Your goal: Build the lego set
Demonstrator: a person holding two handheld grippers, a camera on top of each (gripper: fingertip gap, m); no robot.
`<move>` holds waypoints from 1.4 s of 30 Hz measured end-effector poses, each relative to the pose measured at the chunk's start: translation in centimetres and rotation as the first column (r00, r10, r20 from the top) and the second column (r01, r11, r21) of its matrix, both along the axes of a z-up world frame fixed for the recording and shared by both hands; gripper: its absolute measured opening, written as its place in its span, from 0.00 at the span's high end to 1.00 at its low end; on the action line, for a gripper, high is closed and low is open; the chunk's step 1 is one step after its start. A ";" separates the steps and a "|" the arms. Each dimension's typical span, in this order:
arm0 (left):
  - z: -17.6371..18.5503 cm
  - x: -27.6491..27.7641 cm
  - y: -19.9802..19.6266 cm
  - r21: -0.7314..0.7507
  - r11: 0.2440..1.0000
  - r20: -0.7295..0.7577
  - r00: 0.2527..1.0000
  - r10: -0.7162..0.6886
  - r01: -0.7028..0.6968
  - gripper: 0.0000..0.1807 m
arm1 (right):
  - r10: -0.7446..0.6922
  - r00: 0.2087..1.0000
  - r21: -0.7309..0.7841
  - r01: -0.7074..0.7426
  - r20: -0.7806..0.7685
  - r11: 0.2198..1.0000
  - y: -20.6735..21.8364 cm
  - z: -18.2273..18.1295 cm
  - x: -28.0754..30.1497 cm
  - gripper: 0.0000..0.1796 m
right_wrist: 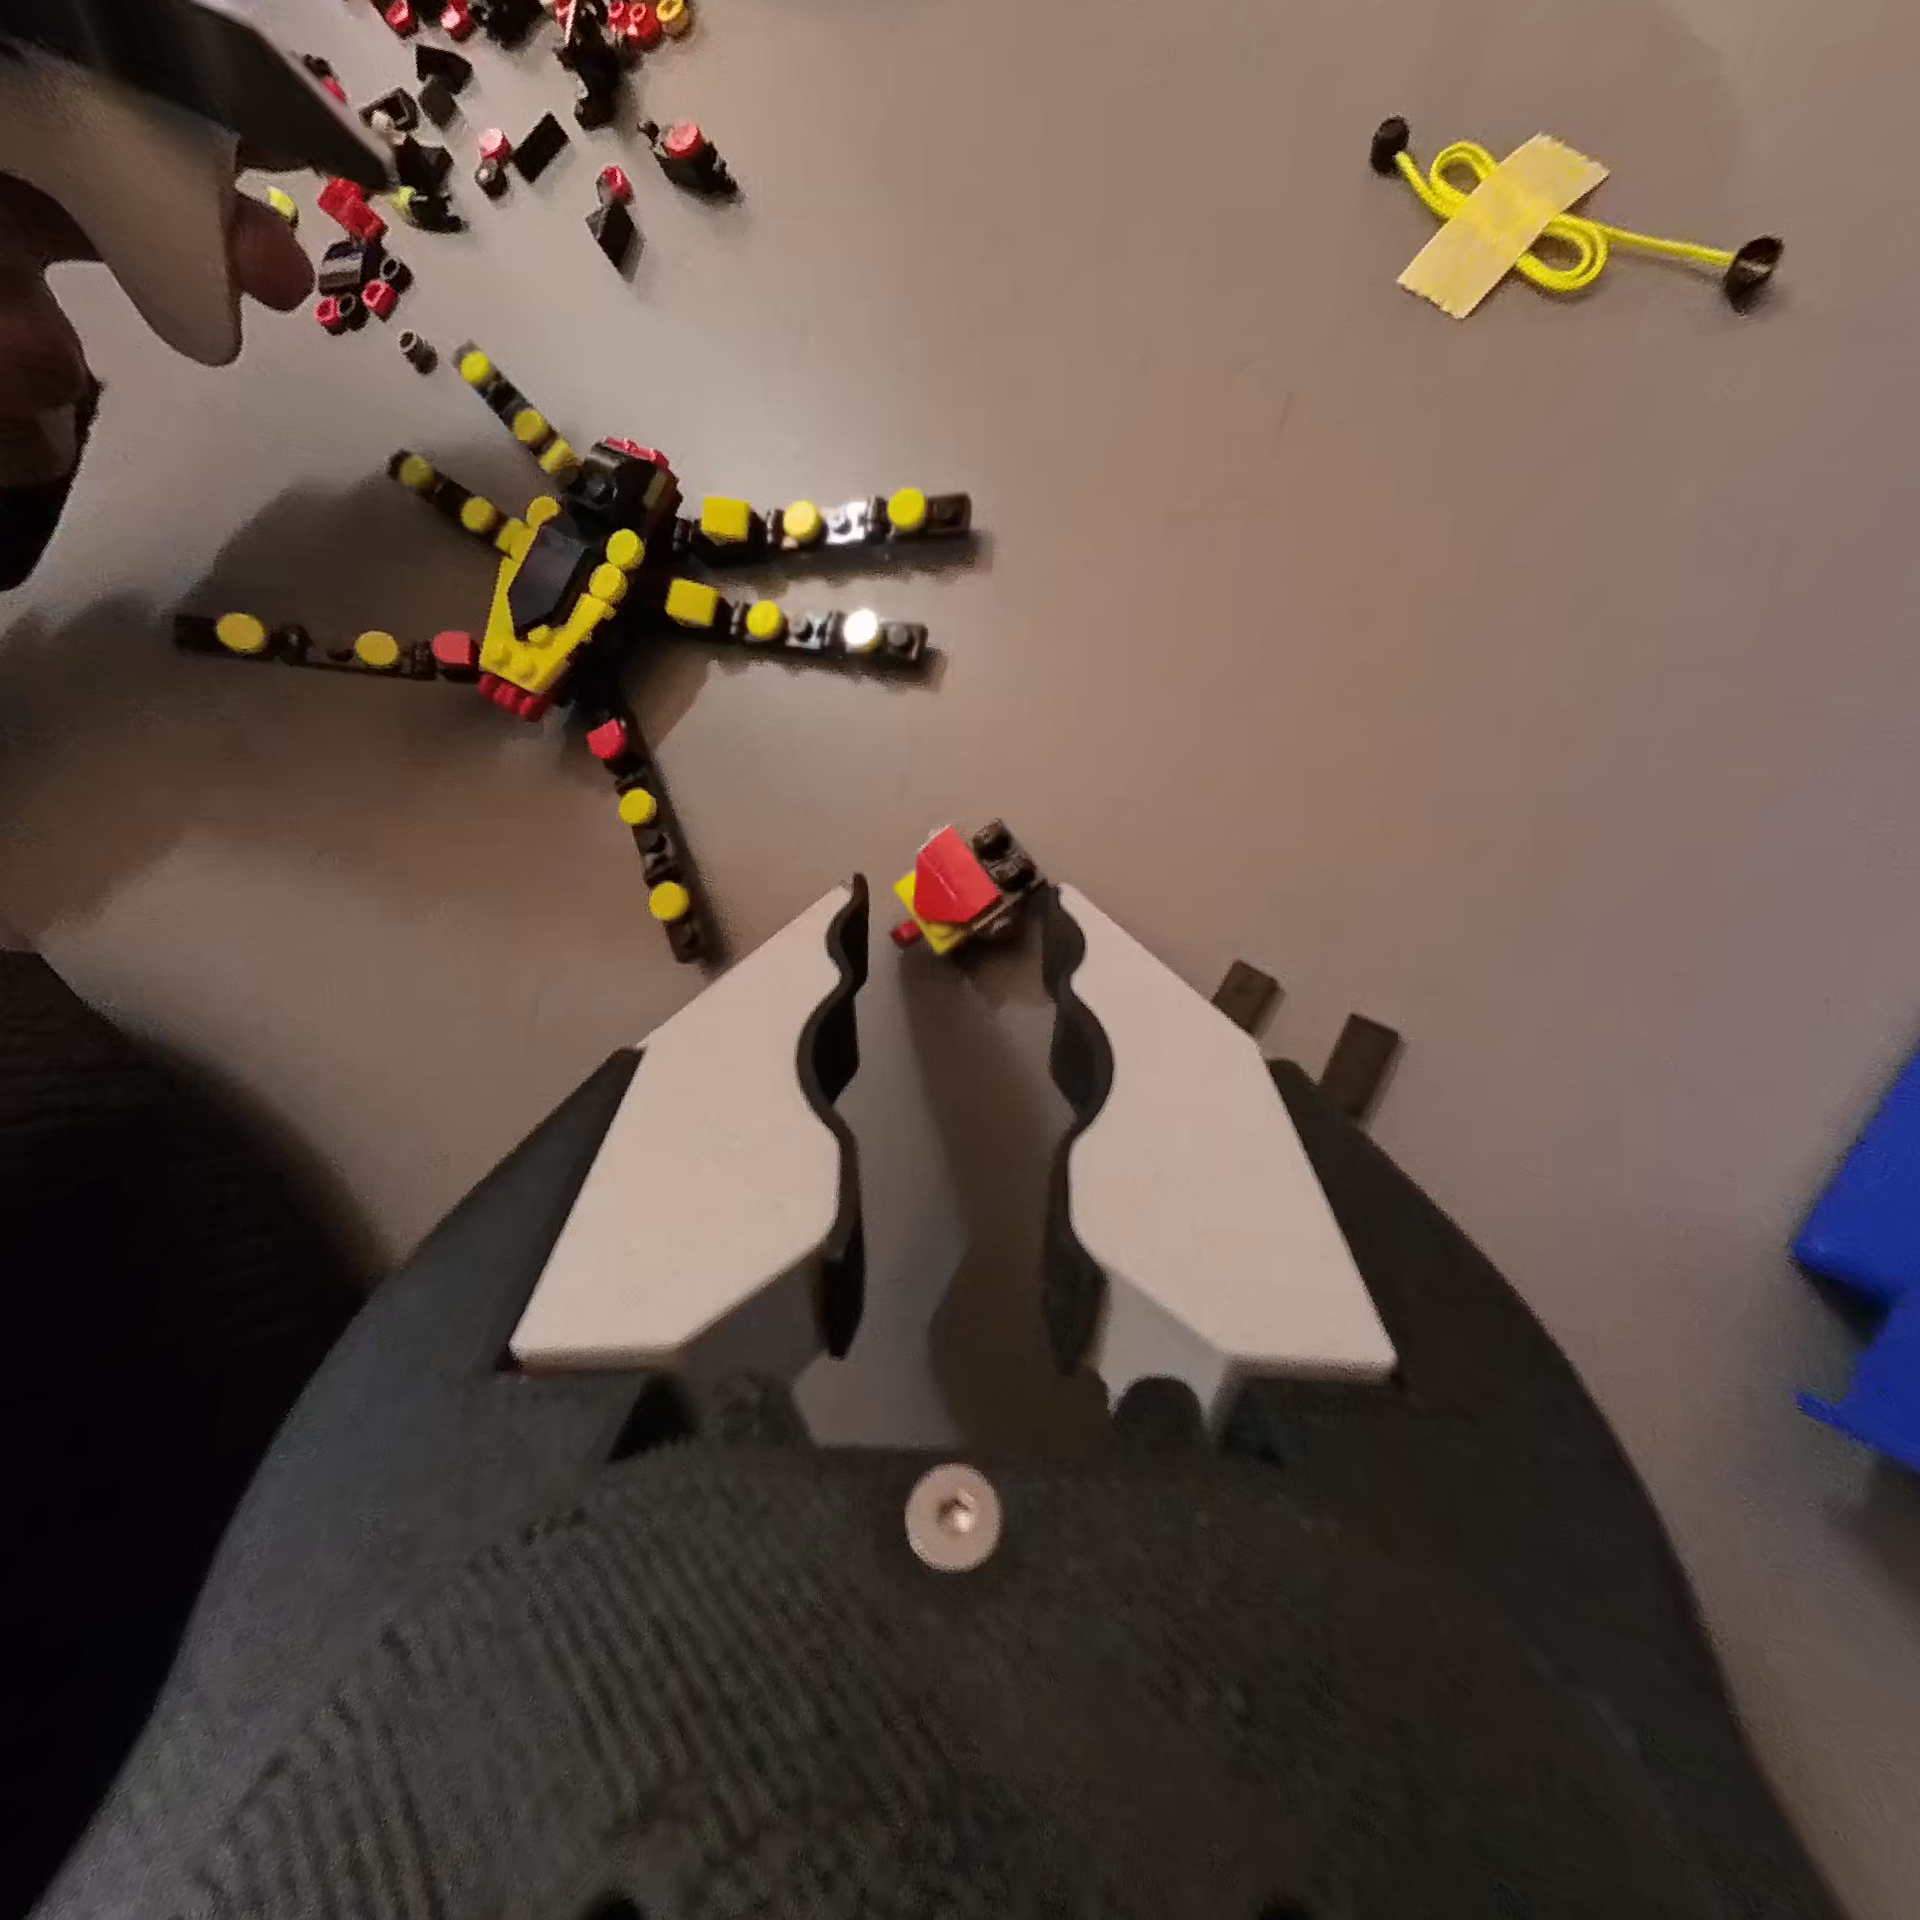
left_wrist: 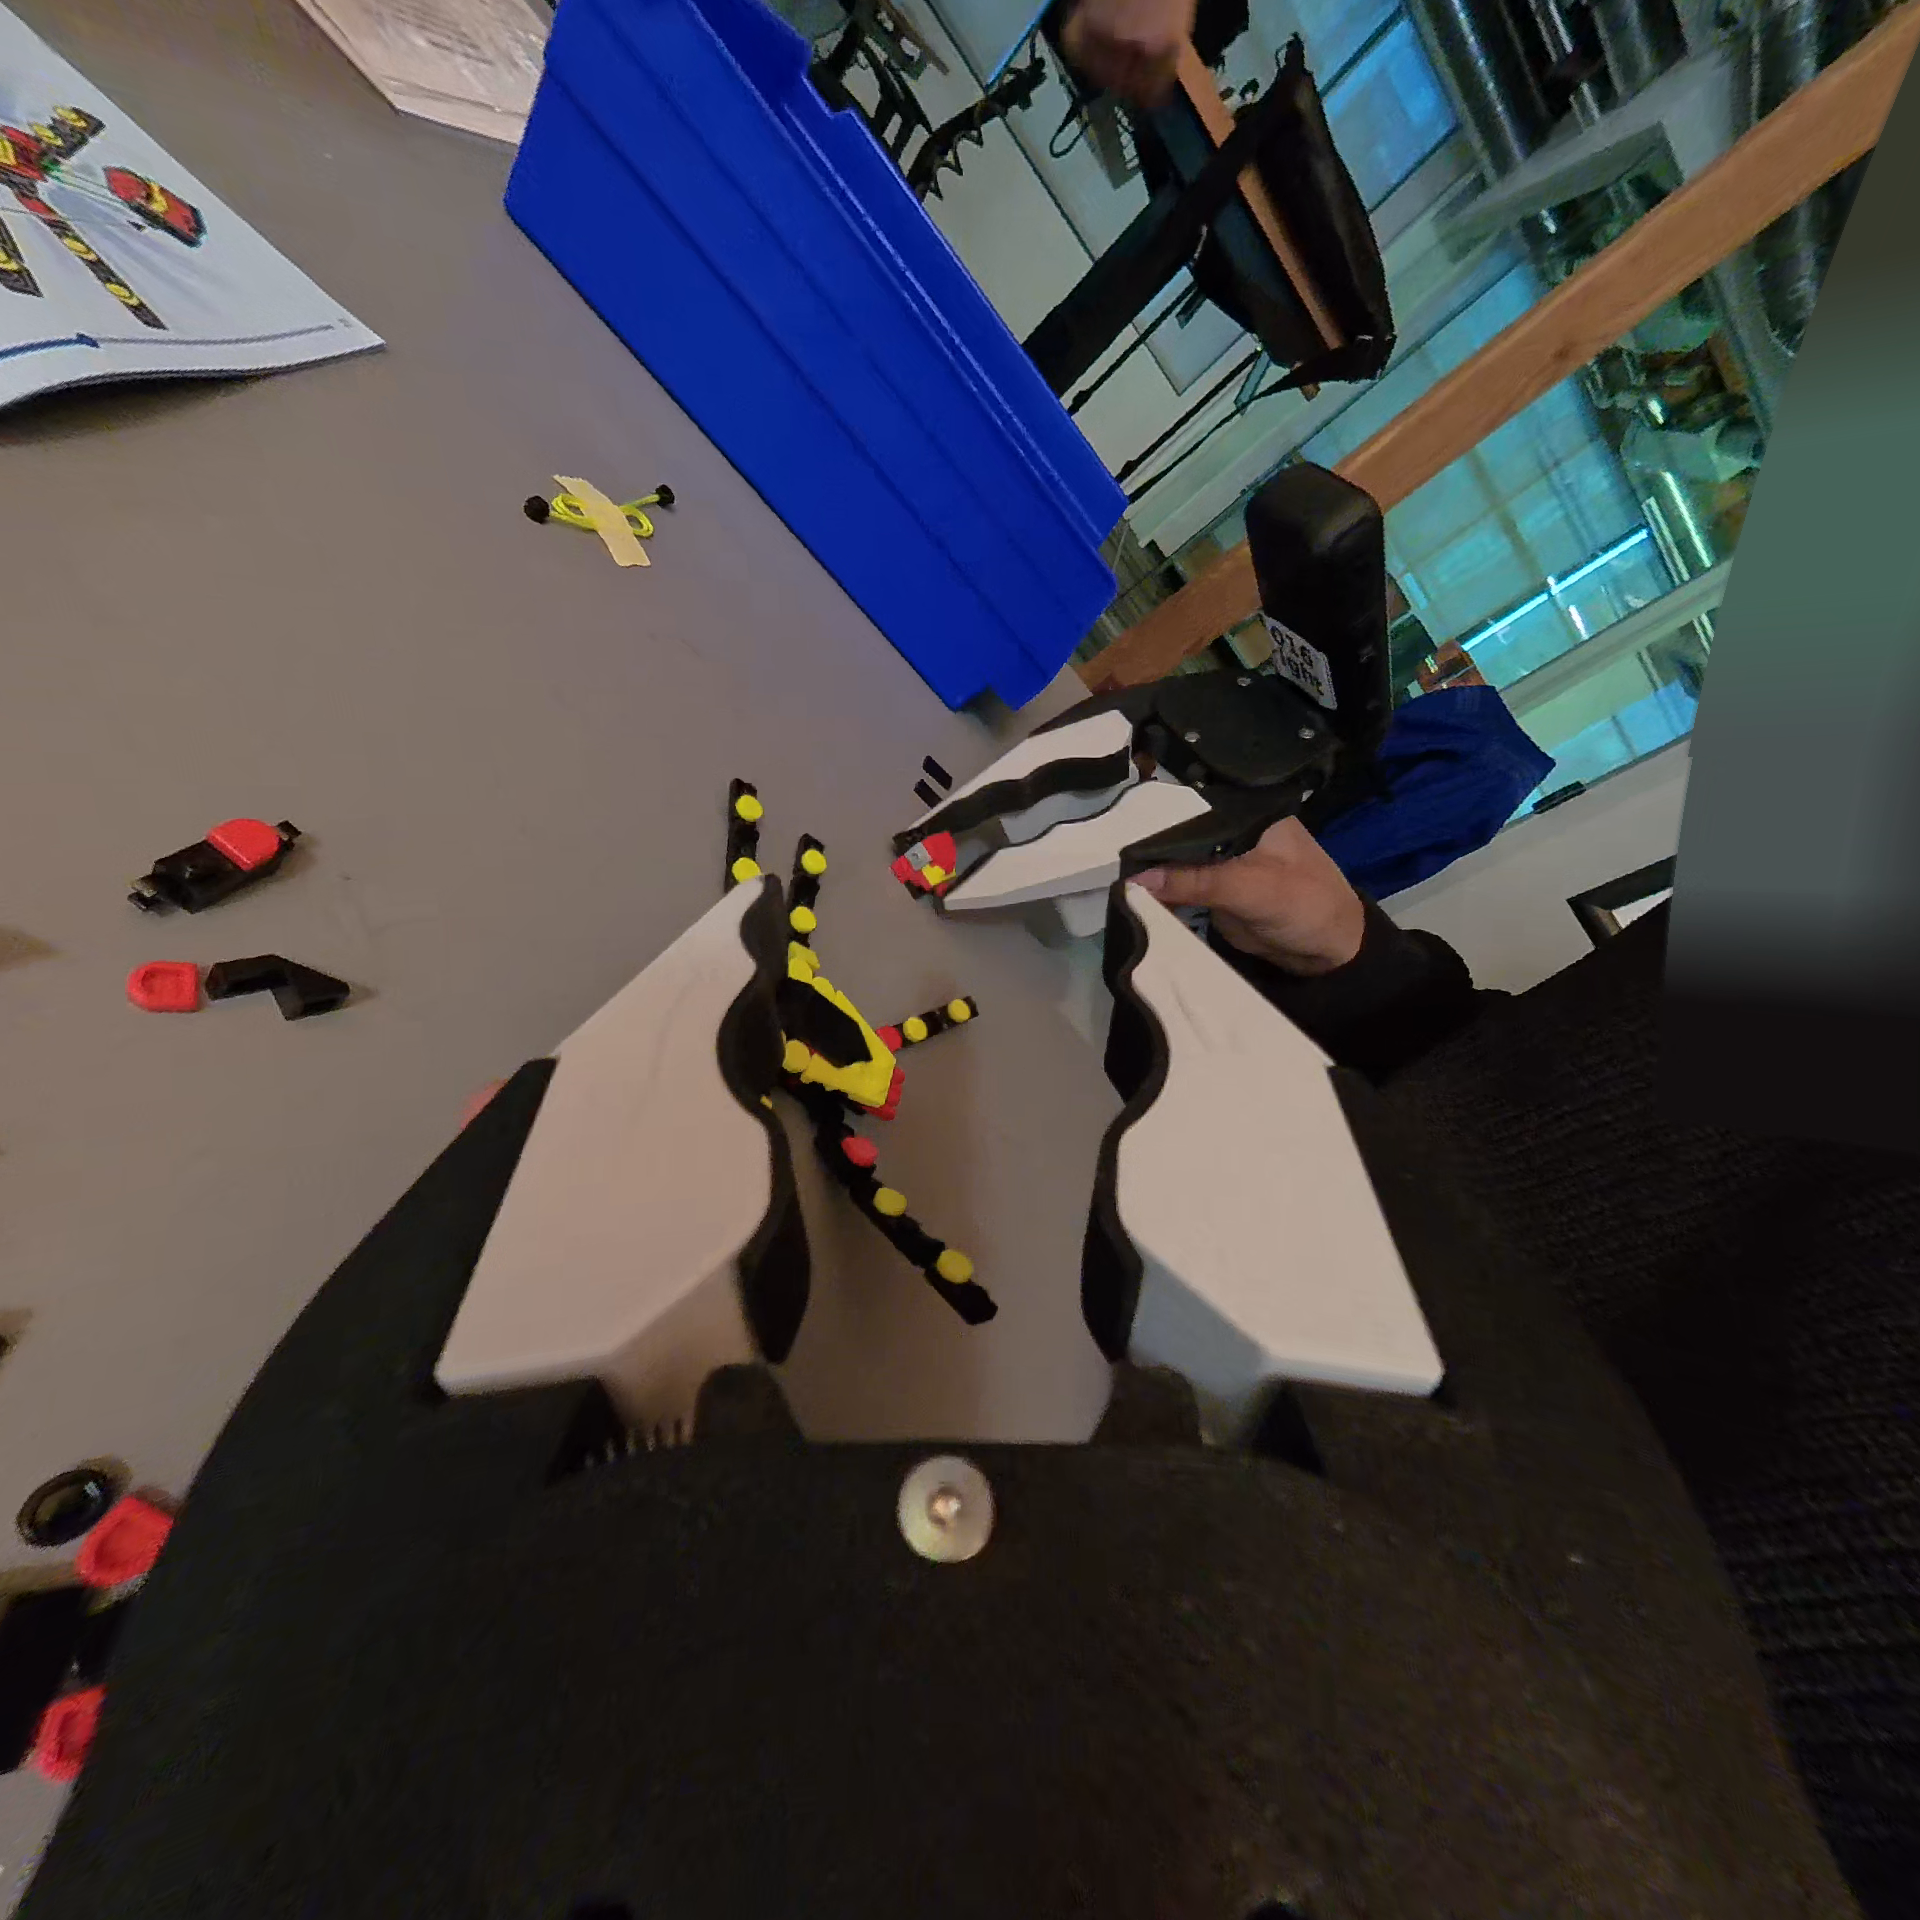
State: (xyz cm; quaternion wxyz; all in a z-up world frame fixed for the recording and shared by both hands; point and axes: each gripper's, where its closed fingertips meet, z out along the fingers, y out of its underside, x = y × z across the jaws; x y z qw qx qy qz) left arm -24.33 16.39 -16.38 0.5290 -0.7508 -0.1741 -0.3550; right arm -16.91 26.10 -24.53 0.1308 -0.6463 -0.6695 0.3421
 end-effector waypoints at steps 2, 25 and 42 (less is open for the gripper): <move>0.0 0.1 0.0 -0.001 1.000 0.002 1.000 -0.004 0.004 0.67 | 0.001 1.000 -0.002 -0.001 -0.005 1.000 -0.1 0.0 -0.4 0.84; -1.6 1.3 -0.2 -0.081 0.996 -0.146 0.988 -0.041 0.030 0.67 | 0.152 0.918 -0.152 -0.220 -0.367 0.964 -4.0 6.9 -0.5 0.88; -4.2 0.8 -1.9 -0.232 0.973 -0.366 0.925 -0.103 0.017 0.64 | 0.190 0.891 -0.094 -0.249 -0.412 0.964 -4.5 7.7 -0.2 0.88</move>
